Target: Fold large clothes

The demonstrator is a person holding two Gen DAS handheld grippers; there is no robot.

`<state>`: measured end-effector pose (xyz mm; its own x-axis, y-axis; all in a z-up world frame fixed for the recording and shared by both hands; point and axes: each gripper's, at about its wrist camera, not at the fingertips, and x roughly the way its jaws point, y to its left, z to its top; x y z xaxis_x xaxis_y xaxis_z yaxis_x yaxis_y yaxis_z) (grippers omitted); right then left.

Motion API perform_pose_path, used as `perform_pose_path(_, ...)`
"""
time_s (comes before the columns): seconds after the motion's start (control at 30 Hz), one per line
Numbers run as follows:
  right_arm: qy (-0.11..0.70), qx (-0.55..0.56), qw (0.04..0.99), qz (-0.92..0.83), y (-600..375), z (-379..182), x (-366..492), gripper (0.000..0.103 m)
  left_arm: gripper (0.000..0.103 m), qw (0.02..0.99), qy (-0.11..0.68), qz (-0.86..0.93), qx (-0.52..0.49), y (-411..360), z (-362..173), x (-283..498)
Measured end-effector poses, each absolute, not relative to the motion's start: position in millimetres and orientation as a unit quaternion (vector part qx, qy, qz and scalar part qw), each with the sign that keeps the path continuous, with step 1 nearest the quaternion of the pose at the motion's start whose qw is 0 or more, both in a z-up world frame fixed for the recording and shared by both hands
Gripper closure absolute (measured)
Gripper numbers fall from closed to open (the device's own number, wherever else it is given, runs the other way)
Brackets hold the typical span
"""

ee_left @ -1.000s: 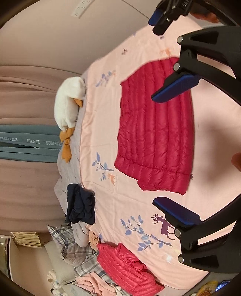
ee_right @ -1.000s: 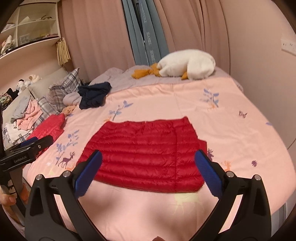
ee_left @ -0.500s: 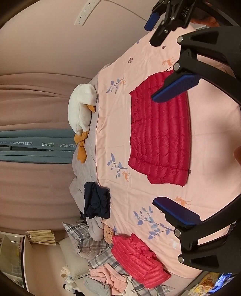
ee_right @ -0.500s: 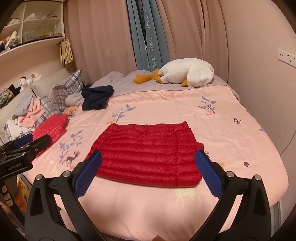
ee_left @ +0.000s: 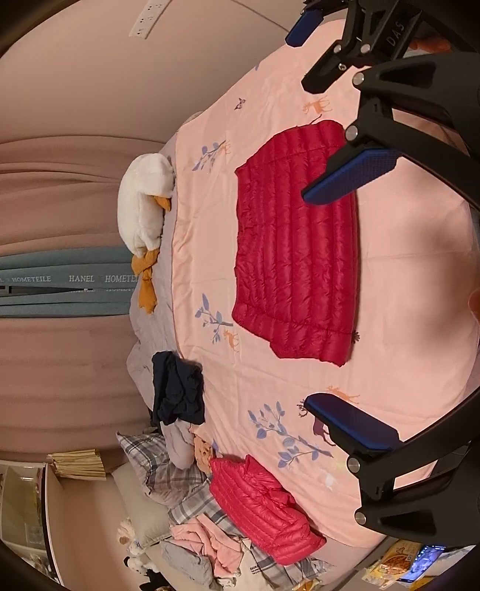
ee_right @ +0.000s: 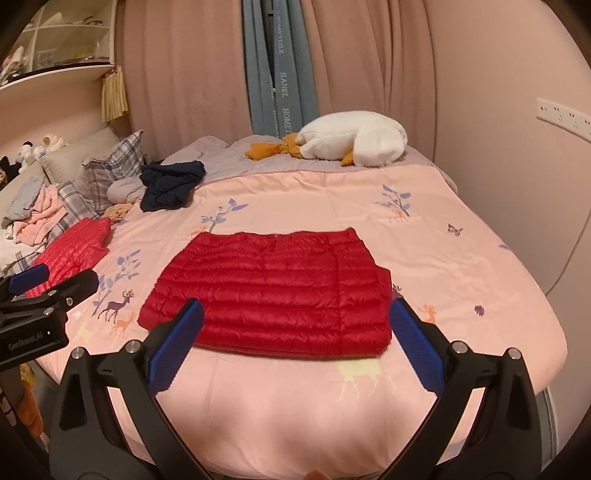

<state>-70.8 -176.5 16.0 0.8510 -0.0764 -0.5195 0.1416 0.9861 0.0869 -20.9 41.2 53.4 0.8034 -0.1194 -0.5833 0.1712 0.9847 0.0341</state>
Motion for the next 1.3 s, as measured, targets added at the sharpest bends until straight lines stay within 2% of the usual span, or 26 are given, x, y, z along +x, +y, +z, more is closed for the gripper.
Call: perform_pose_path(1.3, 0.299, 0.068, 0.950, -0.060, -177, -8, -58, 0.002, 0.001, 0.930, 0.352, -0.094, 0.052, 26, 18, -3)
